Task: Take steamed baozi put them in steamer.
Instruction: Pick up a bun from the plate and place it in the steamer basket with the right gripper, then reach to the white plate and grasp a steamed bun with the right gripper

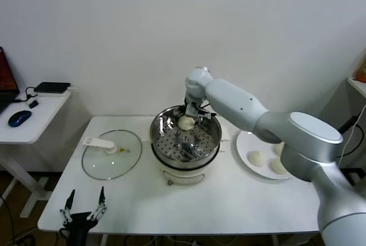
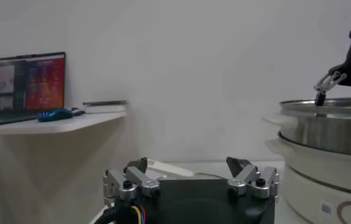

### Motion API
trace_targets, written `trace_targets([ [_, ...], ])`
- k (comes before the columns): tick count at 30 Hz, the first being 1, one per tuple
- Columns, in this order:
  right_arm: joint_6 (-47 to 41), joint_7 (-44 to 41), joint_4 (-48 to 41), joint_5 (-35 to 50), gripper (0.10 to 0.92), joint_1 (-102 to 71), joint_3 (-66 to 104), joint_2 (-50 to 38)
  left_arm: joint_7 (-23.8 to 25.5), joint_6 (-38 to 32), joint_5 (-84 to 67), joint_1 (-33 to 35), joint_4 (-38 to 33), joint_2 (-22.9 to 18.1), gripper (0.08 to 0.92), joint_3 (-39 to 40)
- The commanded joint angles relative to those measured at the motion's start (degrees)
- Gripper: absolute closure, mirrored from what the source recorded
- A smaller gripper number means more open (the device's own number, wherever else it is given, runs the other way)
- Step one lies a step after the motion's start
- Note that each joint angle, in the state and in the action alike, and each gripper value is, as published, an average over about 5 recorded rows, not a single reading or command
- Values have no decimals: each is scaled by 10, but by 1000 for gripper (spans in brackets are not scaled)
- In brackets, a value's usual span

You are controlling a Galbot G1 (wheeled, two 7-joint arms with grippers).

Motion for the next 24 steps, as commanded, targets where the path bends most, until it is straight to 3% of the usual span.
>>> trace_targets([
  [1,1,-31,46,93,203,33,-26,-31,0,1,1,0,-2,-1,177,-2],
  [5,-25,-64,99,226,202,102,-86,-90,0,1,1,3,-4,-1,177,-2],
  [10,-118,-92,181,432,203,227,-215,-195,1,6,3,0,-12,-1,177,-2],
  [24,-351,-111,179,663,203,292,-333,-395,4,15,18,-11,-17,1,177,10],
])
